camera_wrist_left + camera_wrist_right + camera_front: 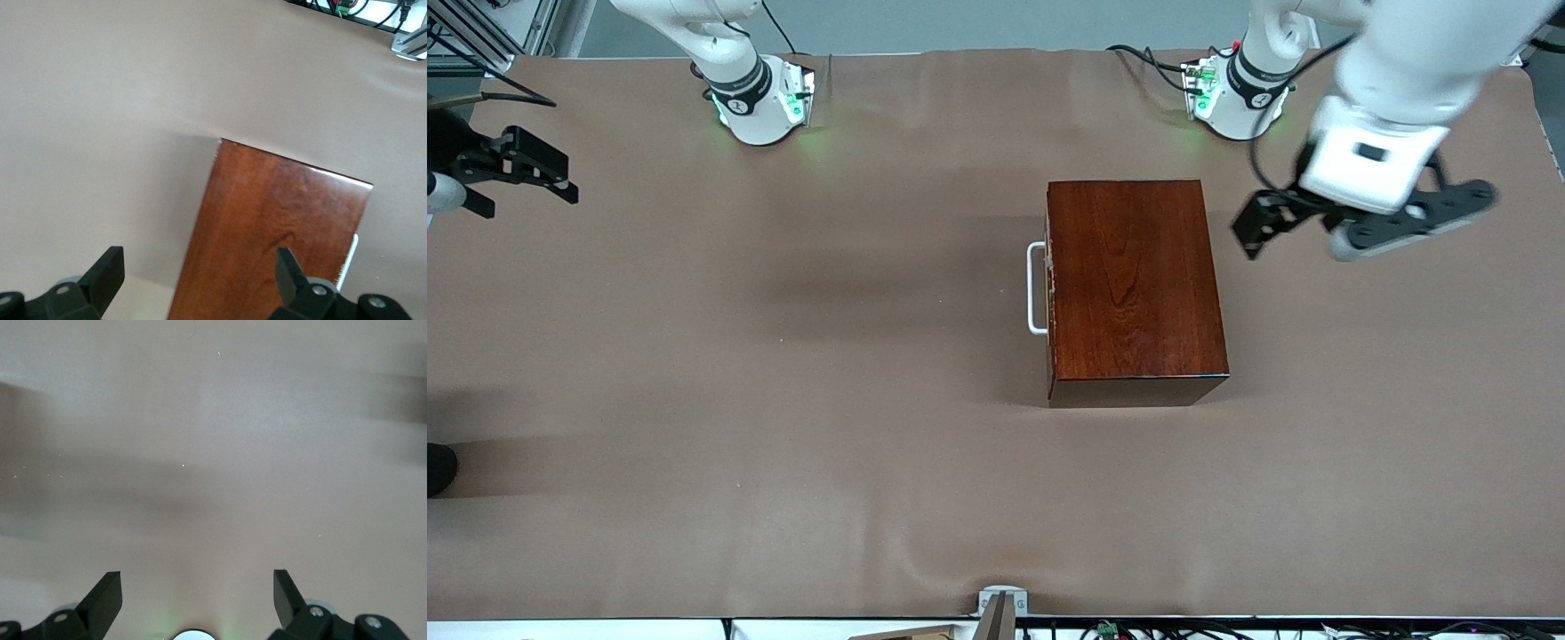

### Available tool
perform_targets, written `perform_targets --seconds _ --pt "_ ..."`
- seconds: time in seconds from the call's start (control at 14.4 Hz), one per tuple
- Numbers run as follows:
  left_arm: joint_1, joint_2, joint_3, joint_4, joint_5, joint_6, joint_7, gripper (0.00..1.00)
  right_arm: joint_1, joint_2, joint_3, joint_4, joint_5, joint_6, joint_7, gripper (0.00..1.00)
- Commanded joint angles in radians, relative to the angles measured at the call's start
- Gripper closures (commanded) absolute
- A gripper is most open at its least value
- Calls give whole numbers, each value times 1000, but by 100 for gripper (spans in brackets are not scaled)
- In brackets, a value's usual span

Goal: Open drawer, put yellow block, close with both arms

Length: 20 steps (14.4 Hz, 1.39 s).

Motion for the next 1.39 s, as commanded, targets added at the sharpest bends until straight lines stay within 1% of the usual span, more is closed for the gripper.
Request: perform_targets --seconds 0.0,0.21,0.28,0.42,0.49,0.63,0.7,0.9,0.97,1.11,1.32 --pt "121 -37 -73 -30 -29 -16 106 0 -4 -1 5 8 -9 -9 -10 0" --pt "251 -68 -140 -35 -40 -53 262 0 -6 -2 5 5 -9 -12 -9 0" --pt "287 -80 -158 -52 -42 -53 304 0 -10 -1 5 6 -9 -15 -10 0" --pt "328 -139 -169 -122 -40 -49 332 0 -10 -1 5 6 -9 -17 -10 0" --pt "334 -158 -186 -144 -40 -49 338 0 -9 -2 5 6 -9 -17 -10 0" --pt "386 -193 -230 -188 -40 -45 364 0 -9 -2 5 9 -9 -17 -10 0" --pt "409 -215 -239 -217 -40 -39 384 0 -4 -1 5 9 -9 -17 -9 0" --pt "471 -308 -281 -350 -52 29 431 0 -12 -2 5 8 -9 -17 -13 0" --pt "489 -331 -289 -381 -66 43 442 0 -10 -1 5 8 -9 -19 -13 0" --pt "494 -345 -296 -391 -72 36 453 0 -10 -1 5 8 -9 -17 -12 0" --pt "494 -325 -293 -343 -69 21 452 0 -10 -1 5 8 -9 -19 -12 0"
